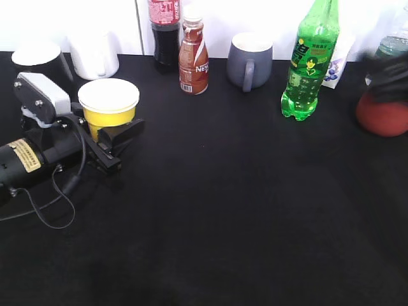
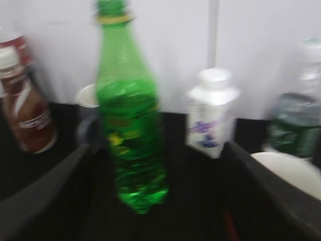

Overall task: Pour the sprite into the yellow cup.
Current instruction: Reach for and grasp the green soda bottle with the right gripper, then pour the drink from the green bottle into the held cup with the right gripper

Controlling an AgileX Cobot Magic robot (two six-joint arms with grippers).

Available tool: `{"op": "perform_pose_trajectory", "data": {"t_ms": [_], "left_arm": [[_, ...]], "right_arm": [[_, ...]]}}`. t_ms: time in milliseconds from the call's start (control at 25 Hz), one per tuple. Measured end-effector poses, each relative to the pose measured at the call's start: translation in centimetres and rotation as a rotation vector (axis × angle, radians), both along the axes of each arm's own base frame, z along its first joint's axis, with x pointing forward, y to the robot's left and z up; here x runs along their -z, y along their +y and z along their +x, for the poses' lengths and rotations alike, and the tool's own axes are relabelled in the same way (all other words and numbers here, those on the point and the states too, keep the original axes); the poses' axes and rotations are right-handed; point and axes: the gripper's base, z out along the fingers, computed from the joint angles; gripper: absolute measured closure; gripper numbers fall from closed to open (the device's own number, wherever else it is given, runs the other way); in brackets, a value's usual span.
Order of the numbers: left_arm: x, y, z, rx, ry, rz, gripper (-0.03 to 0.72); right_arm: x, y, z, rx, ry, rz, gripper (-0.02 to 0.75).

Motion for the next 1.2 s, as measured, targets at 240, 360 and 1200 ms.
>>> {"op": "perform_pose_trajectory", "data": {"t_ms": [240, 360, 1200], "left_arm": [[0.0, 0.0, 0.0, 0.000, 0.000, 0.000, 0.251], [0.0, 0.0, 0.0, 0.001, 0.000, 0.000, 0.251], [0.1, -0.4, -0.4, 0.060, -0.005, 0.017, 0.251]], "right_arm": [[5.7, 2.8, 3.2, 0.037, -0.076, 0.007, 0.087], [7.1, 3.6, 5.3, 0.045, -0.048, 0.024, 0.066], [9.5, 6.0, 12.2, 0.081, -0.038, -0.079, 0.309]]}}
